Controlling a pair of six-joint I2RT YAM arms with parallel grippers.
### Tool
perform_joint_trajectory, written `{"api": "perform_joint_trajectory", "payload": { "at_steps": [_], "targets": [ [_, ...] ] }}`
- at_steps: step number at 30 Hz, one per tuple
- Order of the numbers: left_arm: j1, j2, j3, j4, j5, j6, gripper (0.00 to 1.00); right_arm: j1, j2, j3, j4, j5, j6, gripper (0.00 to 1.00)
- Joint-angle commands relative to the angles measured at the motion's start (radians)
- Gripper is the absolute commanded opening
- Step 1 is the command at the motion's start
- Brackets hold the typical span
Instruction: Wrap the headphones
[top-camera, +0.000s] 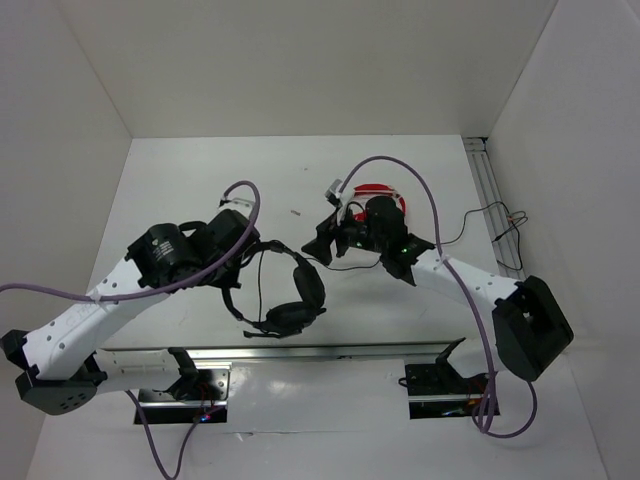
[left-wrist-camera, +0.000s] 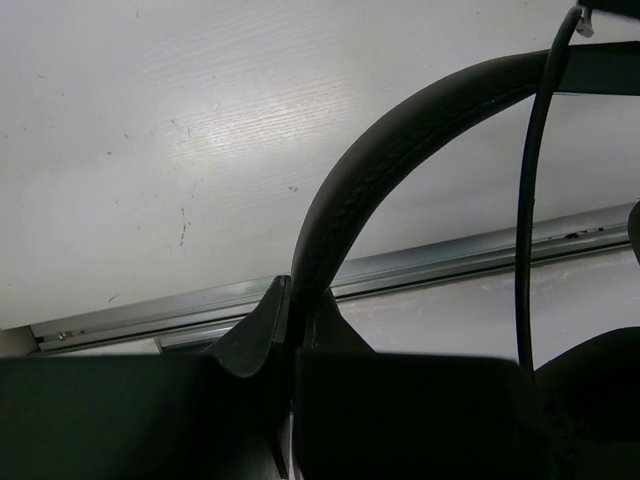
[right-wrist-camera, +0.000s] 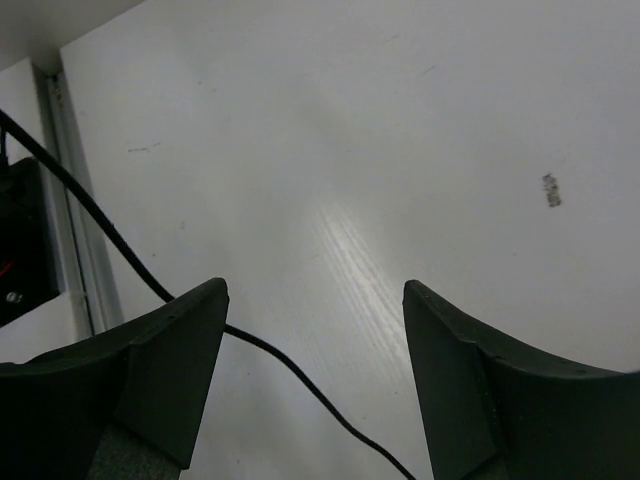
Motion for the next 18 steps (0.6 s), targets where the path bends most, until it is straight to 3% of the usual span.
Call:
{"api": "perform_joint_trajectory", "payload": {
  "at_steps": [1, 5, 10, 13, 18],
  "targets": [
    [-0.003, -0.009, 0.065, 0.005, -0.011, -0.040, 0.00, -0.001, 0.058, -0.027, 0.095, -0.156, 0.028, 0.78],
    [-0.003, -0.009, 0.115, -0.006, -0.022, -0.058, 0.00, -0.001, 0.121, -0.018, 0.135, -0.210, 0.039, 0.78],
    [-0.003, -0.020, 0.158, -0.006, -0.002, -0.078, 0.00, 0.008, 0.179, -0.059, 0.216, -0.138, 0.059, 0.76],
    [-0.003, -0.020, 0.196, -0.006, -0.002, -0.078, 0.00, -0.001, 0.225, -0.059, 0.237, -0.147, 0.059, 0.70],
    [0.017, -0.031, 0.224, -0.006, 0.009, -0.077, 0.00, -0.023, 0.189, -0.148, 0.335, -0.090, 0.121, 0.68]
  ]
}}
